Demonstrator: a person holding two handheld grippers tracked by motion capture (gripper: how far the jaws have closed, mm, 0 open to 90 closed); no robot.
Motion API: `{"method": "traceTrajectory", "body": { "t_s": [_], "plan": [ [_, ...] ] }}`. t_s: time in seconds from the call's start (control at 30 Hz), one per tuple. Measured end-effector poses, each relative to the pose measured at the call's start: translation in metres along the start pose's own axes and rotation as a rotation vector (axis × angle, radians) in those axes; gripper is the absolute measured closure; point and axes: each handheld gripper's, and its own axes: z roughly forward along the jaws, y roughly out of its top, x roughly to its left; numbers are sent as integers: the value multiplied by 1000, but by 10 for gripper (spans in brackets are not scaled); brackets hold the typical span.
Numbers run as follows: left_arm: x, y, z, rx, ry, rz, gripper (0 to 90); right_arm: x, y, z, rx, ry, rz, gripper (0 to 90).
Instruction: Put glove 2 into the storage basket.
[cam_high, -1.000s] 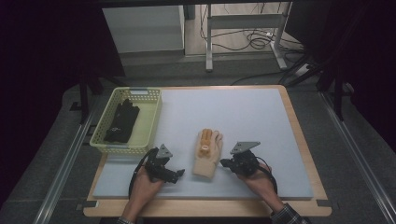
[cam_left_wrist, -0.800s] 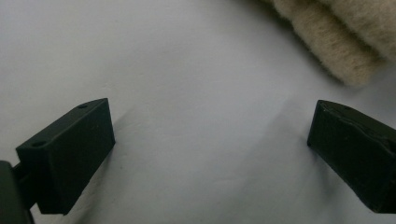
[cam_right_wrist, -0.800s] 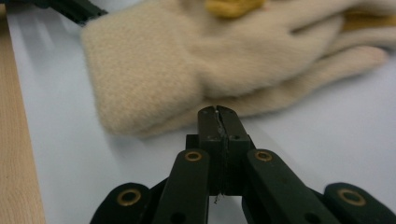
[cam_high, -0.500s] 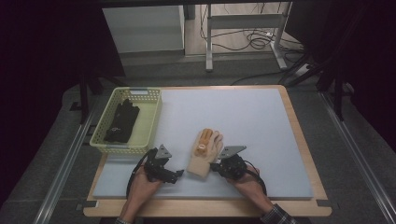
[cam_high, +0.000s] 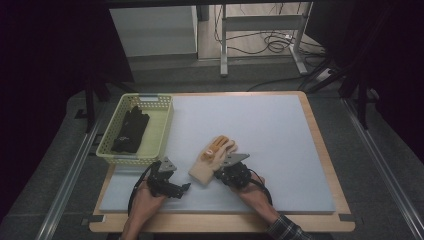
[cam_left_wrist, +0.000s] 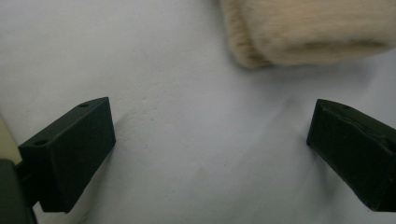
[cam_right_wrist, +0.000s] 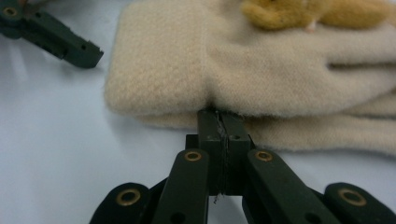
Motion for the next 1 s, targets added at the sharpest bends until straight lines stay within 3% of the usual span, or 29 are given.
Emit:
{"method": "traceTrajectory", "body": {
  "t_s": [0.27, 0.4, 0.6, 0.77, 0.93, 1.0],
  "plan": [
    [-1, 1, 1, 5, 2, -3, 6, 2, 9, 12, -6, -13, -23, 853],
    [-1, 0, 1, 3, 2, -4, 4, 2, 9, 7, 4, -1, -26, 805],
    [-1, 0, 1, -3, 3, -7, 4, -3, 8, -6, -14, -24, -19, 763],
    [0, 0, 1, -1, 1, -5, 4, -20, 9, -22, -46, -64, 16, 768],
    [0, 0, 1, -1, 2, -2, 5, -37, 16, -23, -60, -102, 42, 768],
    [0, 0, 1, -1, 1, -6, 5, -46, 20, -19, -61, -120, 61, 725]
  ]
}}
